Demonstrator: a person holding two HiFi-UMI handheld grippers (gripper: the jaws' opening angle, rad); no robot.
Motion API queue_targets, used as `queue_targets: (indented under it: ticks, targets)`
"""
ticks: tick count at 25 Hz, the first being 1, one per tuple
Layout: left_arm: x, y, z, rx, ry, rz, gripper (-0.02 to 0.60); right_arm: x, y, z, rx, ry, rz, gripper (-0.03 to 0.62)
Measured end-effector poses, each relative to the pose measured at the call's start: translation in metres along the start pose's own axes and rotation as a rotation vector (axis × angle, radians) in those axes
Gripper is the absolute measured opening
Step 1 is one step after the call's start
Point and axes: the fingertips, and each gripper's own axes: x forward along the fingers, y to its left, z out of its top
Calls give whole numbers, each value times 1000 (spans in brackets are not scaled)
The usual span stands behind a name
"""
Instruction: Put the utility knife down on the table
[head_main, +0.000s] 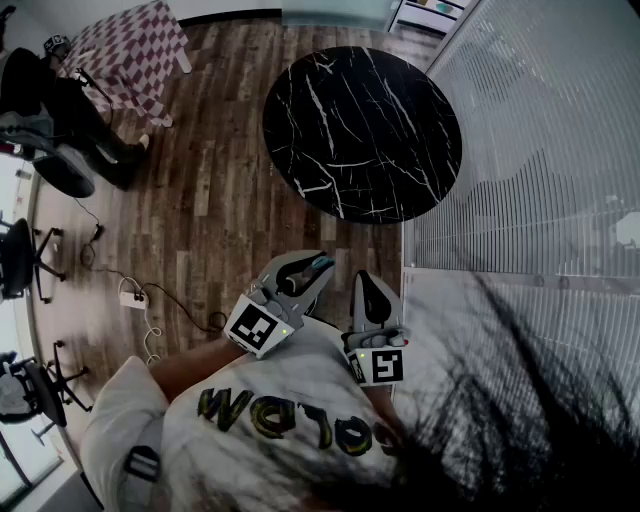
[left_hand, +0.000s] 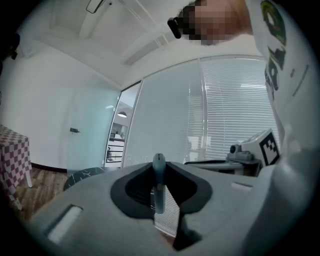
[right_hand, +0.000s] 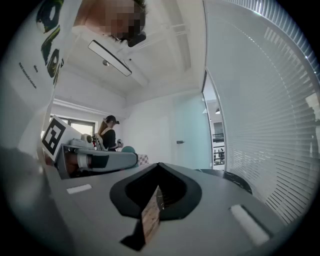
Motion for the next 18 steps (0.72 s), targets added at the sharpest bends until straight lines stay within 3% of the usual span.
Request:
queue_targets:
  ticks: [18]
  targets:
    - [33,-29,-10,24,32,3,69,-22,-41,-13,34,0,-7,2]
